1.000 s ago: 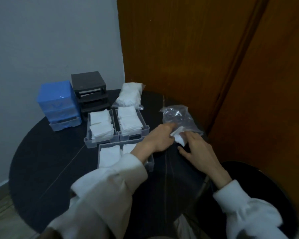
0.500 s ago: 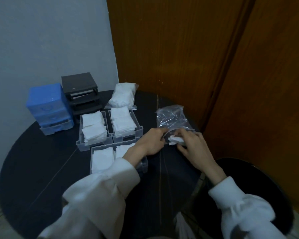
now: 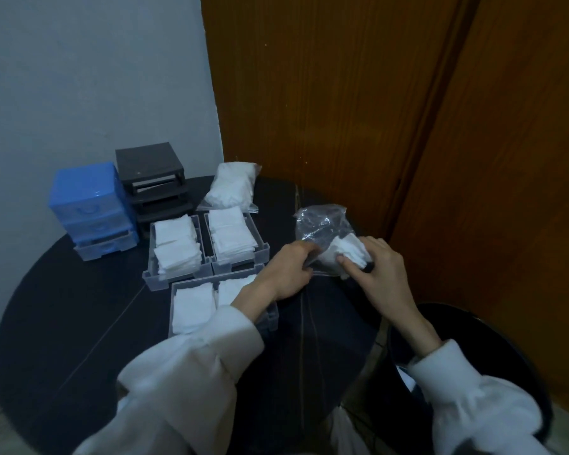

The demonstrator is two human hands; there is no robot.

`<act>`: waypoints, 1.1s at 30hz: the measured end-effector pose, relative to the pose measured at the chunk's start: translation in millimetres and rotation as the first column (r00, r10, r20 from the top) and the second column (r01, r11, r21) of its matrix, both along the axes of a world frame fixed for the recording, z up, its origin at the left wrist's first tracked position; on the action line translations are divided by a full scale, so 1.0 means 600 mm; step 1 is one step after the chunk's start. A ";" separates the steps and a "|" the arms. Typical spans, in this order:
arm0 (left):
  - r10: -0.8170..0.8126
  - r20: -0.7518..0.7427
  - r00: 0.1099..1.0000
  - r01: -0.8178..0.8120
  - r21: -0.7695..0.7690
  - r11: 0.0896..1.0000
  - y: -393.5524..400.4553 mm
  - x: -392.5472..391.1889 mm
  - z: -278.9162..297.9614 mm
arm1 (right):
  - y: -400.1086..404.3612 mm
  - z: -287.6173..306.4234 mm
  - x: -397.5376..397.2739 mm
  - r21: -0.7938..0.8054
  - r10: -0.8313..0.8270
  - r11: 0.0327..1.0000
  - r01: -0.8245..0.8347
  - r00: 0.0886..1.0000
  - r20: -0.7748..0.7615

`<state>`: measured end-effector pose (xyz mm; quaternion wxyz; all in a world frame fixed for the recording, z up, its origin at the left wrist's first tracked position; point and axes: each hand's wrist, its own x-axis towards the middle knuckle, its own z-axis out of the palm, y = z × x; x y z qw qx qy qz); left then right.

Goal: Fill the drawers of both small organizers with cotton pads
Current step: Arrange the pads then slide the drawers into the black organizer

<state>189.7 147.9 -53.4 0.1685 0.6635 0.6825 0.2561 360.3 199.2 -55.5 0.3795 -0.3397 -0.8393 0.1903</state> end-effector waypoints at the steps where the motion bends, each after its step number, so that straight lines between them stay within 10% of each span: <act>1: 0.016 0.008 1.000 -0.016 0.037 0.999 -0.002 -0.001 0.001 | -0.003 0.004 -0.001 -0.006 -0.002 1.000 0.002 0.999 -0.034; 8: 0.197 0.302 0.933 -0.303 0.363 0.881 -0.052 -0.001 0.046 | -0.024 0.032 -0.025 -0.130 0.037 0.989 -0.075 0.962 -0.271; 20: 0.076 0.388 0.919 -0.261 0.451 0.853 -0.133 -0.031 0.057 | -0.072 0.063 -0.108 -0.458 0.181 0.780 -0.426 0.855 -0.486; 33: 0.163 0.566 0.808 -0.460 0.434 0.775 -0.184 -0.067 0.056 | -0.113 0.069 -0.171 -0.380 0.328 0.733 -0.564 0.783 -0.529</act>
